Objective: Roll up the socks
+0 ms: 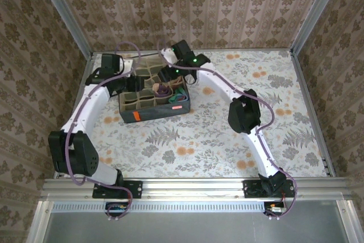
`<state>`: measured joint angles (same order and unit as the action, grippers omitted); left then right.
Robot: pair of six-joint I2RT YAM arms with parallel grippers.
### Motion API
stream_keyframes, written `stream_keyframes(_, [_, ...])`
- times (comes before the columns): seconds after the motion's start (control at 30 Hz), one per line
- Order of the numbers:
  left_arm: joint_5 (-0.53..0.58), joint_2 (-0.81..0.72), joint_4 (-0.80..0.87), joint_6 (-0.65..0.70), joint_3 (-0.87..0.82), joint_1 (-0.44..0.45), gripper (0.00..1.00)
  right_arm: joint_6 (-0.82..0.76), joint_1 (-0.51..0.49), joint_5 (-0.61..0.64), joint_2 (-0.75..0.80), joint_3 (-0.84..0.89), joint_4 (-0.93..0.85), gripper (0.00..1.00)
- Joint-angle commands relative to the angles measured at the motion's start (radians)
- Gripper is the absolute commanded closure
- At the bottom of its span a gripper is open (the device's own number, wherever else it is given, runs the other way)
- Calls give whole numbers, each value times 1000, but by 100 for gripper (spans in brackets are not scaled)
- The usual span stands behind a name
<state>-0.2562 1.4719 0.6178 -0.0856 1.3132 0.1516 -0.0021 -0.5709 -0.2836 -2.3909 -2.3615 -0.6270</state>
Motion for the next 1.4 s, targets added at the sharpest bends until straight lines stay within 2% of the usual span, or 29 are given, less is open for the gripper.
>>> stream_keyframes(0.0, [40,-83,63,63,46,-28,44,25,17,25,111,-32,-98,48])
stream_keyframes(0.1, [77,-173,30,79,0,-63,36,28,29,38,215,69,-78,46])
stream_keyframes(0.43, [258,-588,-169,156,-374,-183,2,81,115,168,728,793,238,26])
stream_keyframes(0.57, [334,-698,-224,206,-508,-202,0,87,155,292,930,1067,330,0])
stream_keyframes(0.73, [366,-772,-344,249,-673,-216,0,68,204,529,1167,1394,457,0])
stream_keyframes(0.83, [443,-800,-470,221,-791,-216,0,33,254,604,1273,1597,598,0])
stream_keyframes(0.93, [547,-814,-601,176,-904,-228,0,48,317,618,1335,1775,746,0])
stream_keyframes(1.0, [514,-799,-642,143,-950,-270,0,77,352,612,1348,1862,829,0])
stream_keyframes(1.1, [383,-708,-620,74,-933,-354,0,90,389,581,1332,1928,909,0])
stream_keyframes(1.17, [281,-644,-669,62,-940,-392,0,66,398,565,1287,1942,965,0])
stream_keyframes(1.37, [75,-462,-963,114,-992,-382,0,3,430,507,1128,1985,1246,0])
